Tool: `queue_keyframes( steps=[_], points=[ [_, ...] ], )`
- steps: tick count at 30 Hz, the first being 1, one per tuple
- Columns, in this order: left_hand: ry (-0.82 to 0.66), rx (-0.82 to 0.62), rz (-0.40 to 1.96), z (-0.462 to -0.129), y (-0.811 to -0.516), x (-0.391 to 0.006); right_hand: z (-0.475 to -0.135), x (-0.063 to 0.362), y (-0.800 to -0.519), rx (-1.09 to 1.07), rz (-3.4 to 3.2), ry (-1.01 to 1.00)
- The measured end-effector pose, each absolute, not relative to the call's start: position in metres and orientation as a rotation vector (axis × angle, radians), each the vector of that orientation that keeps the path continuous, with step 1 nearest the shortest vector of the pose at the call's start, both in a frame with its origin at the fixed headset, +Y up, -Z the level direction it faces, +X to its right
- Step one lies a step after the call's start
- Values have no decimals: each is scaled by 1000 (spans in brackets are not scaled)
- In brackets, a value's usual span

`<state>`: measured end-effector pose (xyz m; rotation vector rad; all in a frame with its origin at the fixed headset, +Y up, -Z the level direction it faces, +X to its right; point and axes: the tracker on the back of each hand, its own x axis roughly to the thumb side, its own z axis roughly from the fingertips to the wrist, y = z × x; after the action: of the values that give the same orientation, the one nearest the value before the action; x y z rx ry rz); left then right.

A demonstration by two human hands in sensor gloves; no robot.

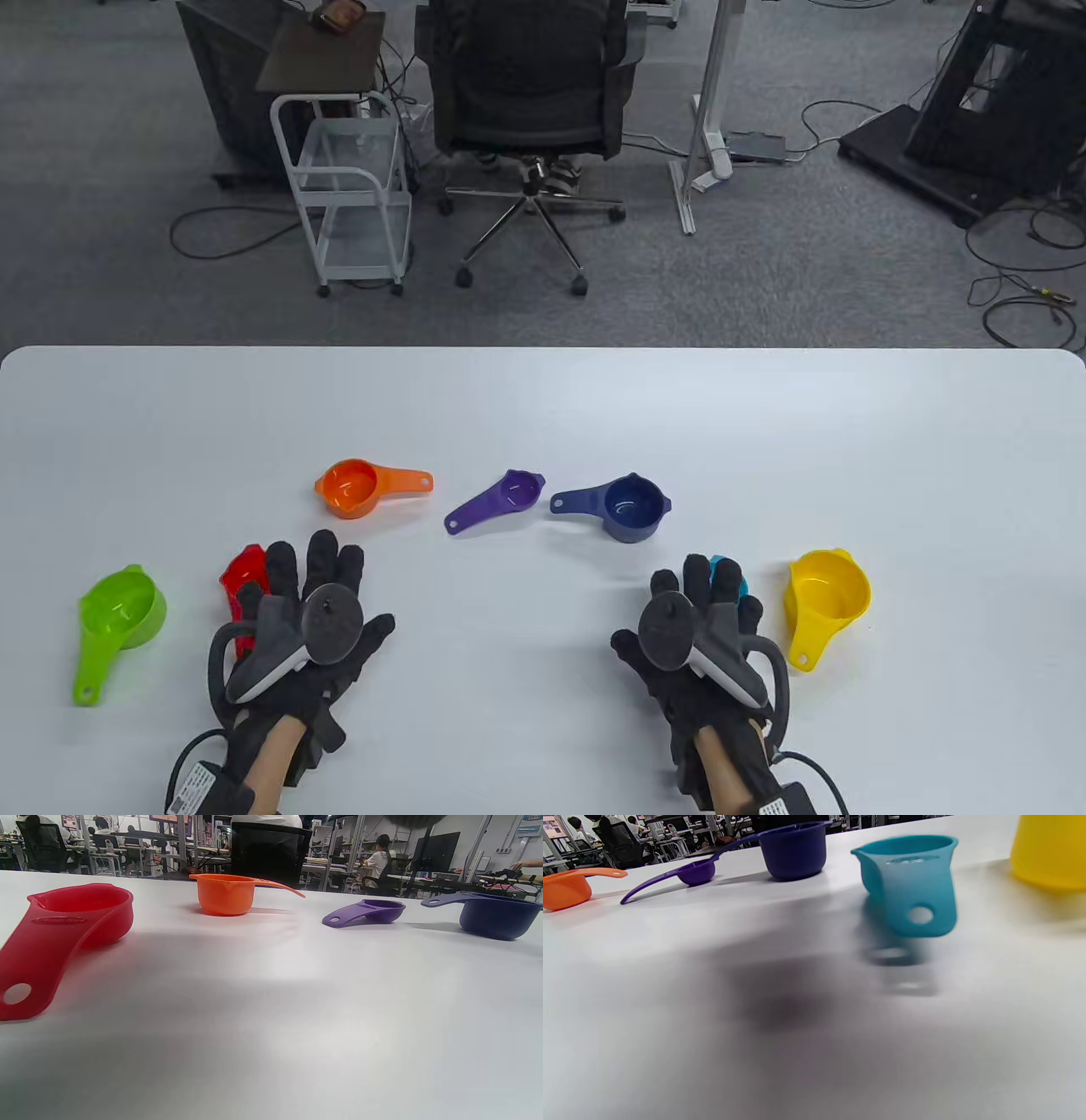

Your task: Nest plastic measuring cups

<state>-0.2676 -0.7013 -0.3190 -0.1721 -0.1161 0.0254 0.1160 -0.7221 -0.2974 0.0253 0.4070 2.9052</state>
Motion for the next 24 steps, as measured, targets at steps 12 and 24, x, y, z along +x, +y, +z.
queue_keyframes(
  steps=[12, 24],
  points=[
    [-109, -205, 4, -319, -704, -264, -299, 125, -713, -21, 2921, 310],
    [-107, -216, -4, -321, -706, -264, -326, 245, -717, -604, 2765, 114]
  ],
)
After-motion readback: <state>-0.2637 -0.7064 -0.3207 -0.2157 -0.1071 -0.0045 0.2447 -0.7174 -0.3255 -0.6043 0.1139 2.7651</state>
